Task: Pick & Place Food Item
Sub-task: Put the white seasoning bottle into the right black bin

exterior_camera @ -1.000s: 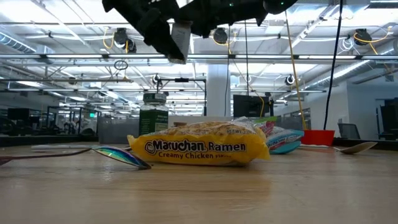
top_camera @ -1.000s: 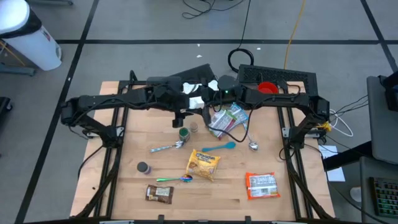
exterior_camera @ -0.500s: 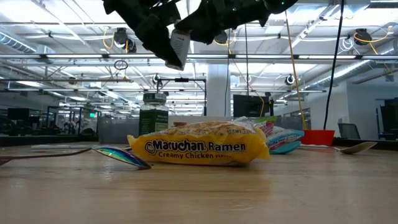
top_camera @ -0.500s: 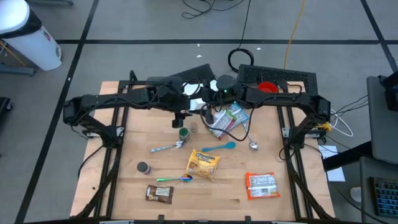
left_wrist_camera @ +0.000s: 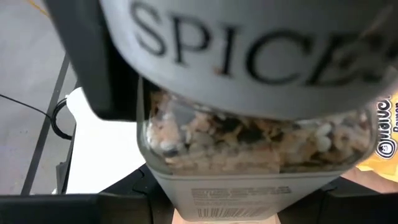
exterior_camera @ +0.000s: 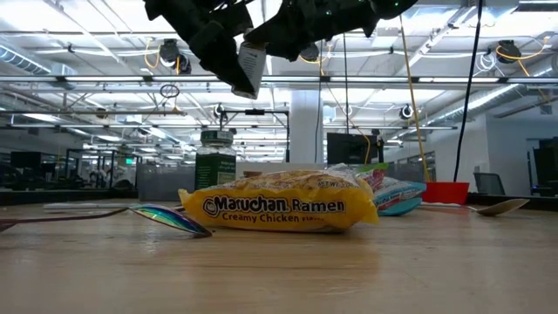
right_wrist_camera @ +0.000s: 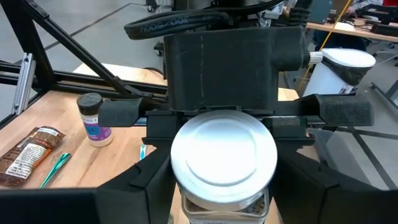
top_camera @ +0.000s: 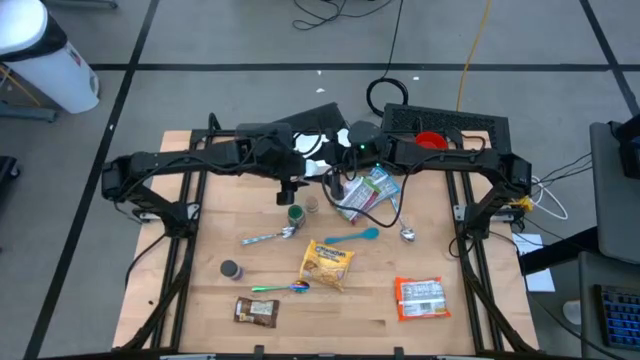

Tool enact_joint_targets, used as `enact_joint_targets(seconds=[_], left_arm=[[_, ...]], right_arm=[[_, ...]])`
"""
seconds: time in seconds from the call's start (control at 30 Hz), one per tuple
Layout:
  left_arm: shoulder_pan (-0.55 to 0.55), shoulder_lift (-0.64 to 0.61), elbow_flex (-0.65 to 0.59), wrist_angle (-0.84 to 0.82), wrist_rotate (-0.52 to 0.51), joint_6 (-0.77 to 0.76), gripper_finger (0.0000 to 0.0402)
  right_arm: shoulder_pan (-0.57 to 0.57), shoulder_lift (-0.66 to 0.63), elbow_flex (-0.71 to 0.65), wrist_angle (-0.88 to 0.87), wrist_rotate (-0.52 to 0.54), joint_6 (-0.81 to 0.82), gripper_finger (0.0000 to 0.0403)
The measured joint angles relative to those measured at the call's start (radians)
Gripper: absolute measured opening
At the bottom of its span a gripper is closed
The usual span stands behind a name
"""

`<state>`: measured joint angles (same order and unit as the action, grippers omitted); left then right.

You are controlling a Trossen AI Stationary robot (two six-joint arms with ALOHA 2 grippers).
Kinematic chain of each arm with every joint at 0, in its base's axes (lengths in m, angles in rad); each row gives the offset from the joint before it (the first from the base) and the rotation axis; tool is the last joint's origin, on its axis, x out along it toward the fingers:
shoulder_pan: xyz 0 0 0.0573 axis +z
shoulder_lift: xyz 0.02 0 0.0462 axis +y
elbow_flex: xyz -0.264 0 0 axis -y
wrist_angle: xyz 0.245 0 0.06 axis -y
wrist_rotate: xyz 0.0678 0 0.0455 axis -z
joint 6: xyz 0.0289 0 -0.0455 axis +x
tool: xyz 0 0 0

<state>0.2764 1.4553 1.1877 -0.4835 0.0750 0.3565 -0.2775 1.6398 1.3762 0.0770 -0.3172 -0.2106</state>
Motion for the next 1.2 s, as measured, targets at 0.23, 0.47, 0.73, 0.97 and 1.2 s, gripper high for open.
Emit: enact_joint_targets(seconds=[0.23,0.47,0.73,0.97,1.2], left_arm=[[0.000,0.000,0.000,-0.001,-0.001,0.000,0.0209],[-0.001,0.000,0.000,0.007,0.002,0.003,0.0250],[-0.002,-0.001,0.000,0.014,-0.074,0.009,0.0256],[-0.002,-0.001,0.000,0.011,-0.077,0.034,0.0257],[0.036,-0.019,0.000,-0.087,-0.076,0.042,0.0257]], right_arm=[[0.000,0.000,-0.001,0.000,0.002,-0.010,0.0204],[0.000,0.000,-0.001,0.000,0.003,-0.008,0.0204],[-0.001,0.001,-0.001,-0.003,0.059,-0.009,0.0204],[-0.002,0.001,-0.001,-0.011,0.061,-0.010,0.0204],[-0.021,0.001,-0.001,-0.049,0.061,0.016,0.0202]])
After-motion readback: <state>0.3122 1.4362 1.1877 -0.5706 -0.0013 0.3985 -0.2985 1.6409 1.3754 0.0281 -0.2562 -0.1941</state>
